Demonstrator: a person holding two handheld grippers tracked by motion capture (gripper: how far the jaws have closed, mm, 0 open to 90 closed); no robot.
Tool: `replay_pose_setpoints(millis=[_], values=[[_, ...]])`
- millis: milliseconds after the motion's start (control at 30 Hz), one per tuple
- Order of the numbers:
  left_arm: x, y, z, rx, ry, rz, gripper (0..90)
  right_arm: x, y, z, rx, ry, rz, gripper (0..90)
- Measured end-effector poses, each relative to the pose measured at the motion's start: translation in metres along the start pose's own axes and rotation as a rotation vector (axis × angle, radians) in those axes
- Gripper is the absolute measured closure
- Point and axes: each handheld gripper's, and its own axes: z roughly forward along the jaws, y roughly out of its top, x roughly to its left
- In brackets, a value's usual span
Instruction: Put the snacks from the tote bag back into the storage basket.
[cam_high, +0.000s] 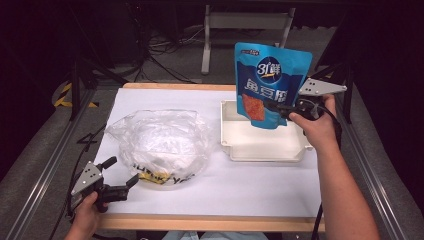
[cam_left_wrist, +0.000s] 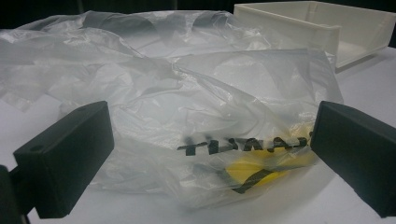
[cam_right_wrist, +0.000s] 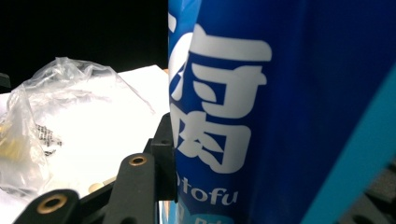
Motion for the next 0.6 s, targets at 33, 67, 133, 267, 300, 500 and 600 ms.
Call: replay_pose_setpoints(millis=[33, 67, 133, 267, 300, 500, 600], values=[[0.0, 0.0, 0.0, 0.003, 0.0, 0.001, 0.1, -0.001, -0.006, 0.002, 0.009, -0.001, 0.007, 57.7], [0.0, 0.0, 0.0, 0.0, -0.001, 0.0, 0.2, -0.001, -0.008, 0.003, 0.014, -0.002, 0.01, 57.8], [0.0, 0.0, 0.0, 0.0, 0.0, 0.001, 0.1, -0.002, -0.013, 0.005, 0.023, -0.006, 0.015, 57.8], [0.0, 0.0, 0.0, -0.001, 0.0, 0.001, 0.2, -0.003, -0.02, 0.009, 0.043, -0.009, 0.017, 57.8], [0.0, 0.0, 0.0, 0.004, 0.0, 0.002, 0.2, -0.003, -0.022, 0.01, 0.05, -0.011, 0.017, 57.7], [0.0, 0.0, 0.0, 0.002, 0.0, 0.001, 0.2, -0.003, -0.035, 0.017, 0.07, -0.01, 0.03, 57.7], [0.0, 0.0, 0.0, 0.002, 0.0, 0.001, 0.1, -0.003, -0.041, 0.02, 0.089, -0.011, 0.03, 57.7]])
